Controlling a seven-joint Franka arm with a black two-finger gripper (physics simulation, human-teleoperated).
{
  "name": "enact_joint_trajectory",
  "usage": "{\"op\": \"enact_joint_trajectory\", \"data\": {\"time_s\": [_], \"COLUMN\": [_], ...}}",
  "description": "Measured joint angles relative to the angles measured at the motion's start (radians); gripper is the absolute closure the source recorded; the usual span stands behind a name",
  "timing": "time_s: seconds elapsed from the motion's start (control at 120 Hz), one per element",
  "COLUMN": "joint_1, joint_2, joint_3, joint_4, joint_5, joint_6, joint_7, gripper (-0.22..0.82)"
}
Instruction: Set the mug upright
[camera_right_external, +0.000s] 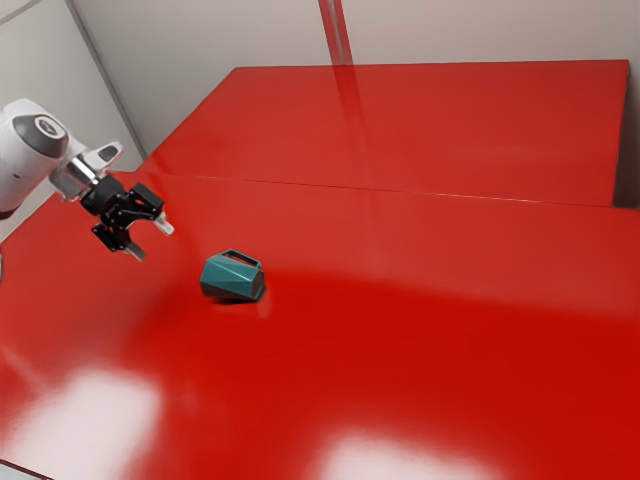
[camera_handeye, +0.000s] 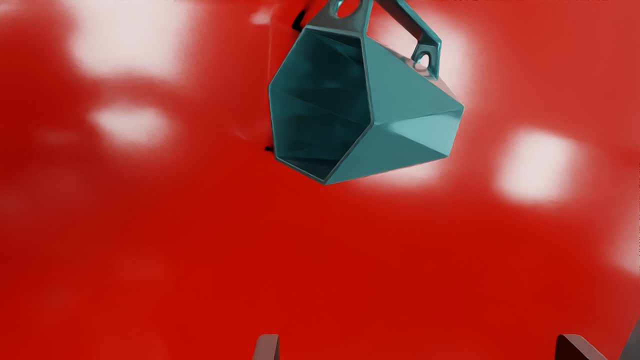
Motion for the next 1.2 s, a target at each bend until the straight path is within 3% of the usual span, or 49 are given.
{"op": "enact_joint_trajectory", "data": {"time_s": [0.425,0.808,1.2], "joint_1": [-0.031,-0.035,-0.045], "joint_2": [0.219,0.265,0.262], "joint_3": [-0.01,-0.012,-0.013], "joint_4": [0.09,0.058,0.024], "joint_5": [-0.19,-0.308,-0.393], "joint_6": [0.133,0.157,0.102], "joint_7": [0.213,0.314,0.37], "gripper": [0.0,0.0,0.0]}}
